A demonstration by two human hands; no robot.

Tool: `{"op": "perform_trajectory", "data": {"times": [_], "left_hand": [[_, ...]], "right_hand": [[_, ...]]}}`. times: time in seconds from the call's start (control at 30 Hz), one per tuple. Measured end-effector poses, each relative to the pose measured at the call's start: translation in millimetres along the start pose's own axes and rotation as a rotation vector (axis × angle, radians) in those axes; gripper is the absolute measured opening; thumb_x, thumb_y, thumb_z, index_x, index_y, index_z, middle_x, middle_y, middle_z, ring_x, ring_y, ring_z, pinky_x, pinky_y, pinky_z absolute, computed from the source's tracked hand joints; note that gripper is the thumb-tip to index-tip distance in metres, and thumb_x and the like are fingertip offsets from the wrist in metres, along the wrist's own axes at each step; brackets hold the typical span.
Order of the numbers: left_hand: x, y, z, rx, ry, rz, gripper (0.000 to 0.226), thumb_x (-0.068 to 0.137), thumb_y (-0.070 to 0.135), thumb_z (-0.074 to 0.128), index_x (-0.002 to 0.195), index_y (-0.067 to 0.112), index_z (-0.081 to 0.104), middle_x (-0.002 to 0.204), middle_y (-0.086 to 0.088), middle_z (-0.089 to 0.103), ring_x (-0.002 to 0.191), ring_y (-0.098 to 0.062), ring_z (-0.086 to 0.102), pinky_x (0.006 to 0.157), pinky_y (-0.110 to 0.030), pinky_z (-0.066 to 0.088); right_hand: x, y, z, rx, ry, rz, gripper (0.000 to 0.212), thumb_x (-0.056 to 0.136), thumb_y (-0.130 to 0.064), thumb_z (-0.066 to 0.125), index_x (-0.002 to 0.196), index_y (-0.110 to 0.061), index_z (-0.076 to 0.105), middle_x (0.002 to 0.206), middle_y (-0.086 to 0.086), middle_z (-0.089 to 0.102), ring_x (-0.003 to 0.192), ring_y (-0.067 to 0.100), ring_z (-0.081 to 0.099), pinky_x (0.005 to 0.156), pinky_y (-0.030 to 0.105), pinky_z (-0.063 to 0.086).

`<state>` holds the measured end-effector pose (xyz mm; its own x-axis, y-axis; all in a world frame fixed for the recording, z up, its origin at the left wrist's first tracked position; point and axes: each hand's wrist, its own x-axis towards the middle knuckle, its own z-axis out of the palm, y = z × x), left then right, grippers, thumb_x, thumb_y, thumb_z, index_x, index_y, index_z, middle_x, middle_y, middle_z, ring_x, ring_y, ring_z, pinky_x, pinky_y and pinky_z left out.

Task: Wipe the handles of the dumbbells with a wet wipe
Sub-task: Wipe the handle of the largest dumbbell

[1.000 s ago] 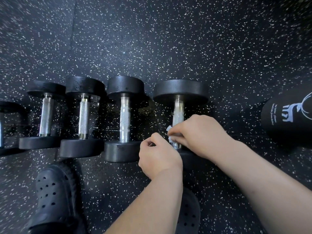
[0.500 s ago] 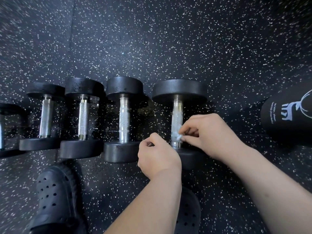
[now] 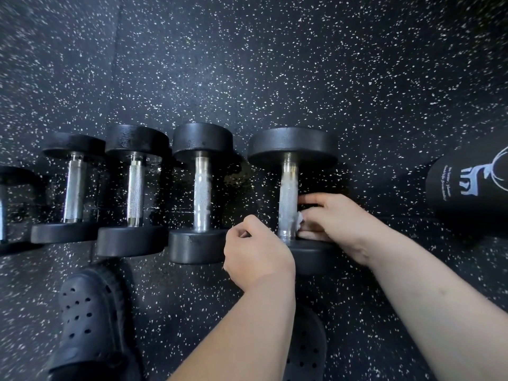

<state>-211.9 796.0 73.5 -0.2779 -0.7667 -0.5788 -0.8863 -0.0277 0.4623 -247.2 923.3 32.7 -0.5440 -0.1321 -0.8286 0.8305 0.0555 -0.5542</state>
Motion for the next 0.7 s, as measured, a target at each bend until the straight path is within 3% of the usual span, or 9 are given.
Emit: {"op": "perform_trajectory", "data": {"times": [0.13,0.33,0.5,0.6,0.7], "left_hand": [[-1,-1,1,0.005,0.001,0.005,0.037,0.094,0.043,0.038,0.083,0.020,0.064,0.082,0.001,0.067,0.097,-0.031,0.061,0.082,-0.046,0.052],[0,0,1,0.008,0.008,0.002,0.036,0.094,0.043,0.038,0.081,0.020,0.062,0.082,0.000,0.068,0.096,-0.031,0.062,0.081,-0.045,0.052],[-2,0,1,0.012,0.004,0.000,0.037,0.096,0.042,0.039,0.084,0.020,0.066,0.083,0.001,0.068,0.091,-0.028,0.061,0.077,-0.042,0.047],[-1,-1,1,0.012,0.010,0.006,0.037,0.095,0.043,0.040,0.088,0.020,0.068,0.086,0.001,0.069,0.093,-0.028,0.061,0.078,-0.042,0.047],[0,-2,2,0.002,0.018,0.016,0.037,0.095,0.043,0.041,0.093,0.020,0.071,0.088,0.002,0.070,0.099,-0.029,0.060,0.080,-0.041,0.046]], "right_hand": [[9,-9,5,0.226,-0.062,0.159,0.038,0.104,-0.021,0.040,0.122,-0.002,0.067,0.106,0.019,0.078,0.094,0.031,0.077,0.082,0.040,0.065],[18,-14,9,0.256,-0.156,0.197,0.054,0.110,-0.038,0.028,0.131,-0.001,0.062,0.115,0.027,0.076,0.109,0.044,0.074,0.095,0.047,0.059],[24,-6,6,0.195,-0.038,0.139,0.058,0.110,-0.042,0.030,0.134,0.000,0.062,0.101,0.022,0.077,0.093,0.039,0.076,0.080,0.042,0.063],[22,-13,11,0.192,-0.149,0.151,0.066,0.110,-0.055,0.022,0.134,-0.006,0.061,0.112,0.026,0.077,0.100,0.039,0.077,0.088,0.044,0.059],[21,-18,14,0.203,-0.202,0.170,0.076,0.108,-0.065,0.017,0.134,-0.007,0.059,0.111,0.027,0.077,0.093,0.037,0.079,0.075,0.038,0.059]]}}
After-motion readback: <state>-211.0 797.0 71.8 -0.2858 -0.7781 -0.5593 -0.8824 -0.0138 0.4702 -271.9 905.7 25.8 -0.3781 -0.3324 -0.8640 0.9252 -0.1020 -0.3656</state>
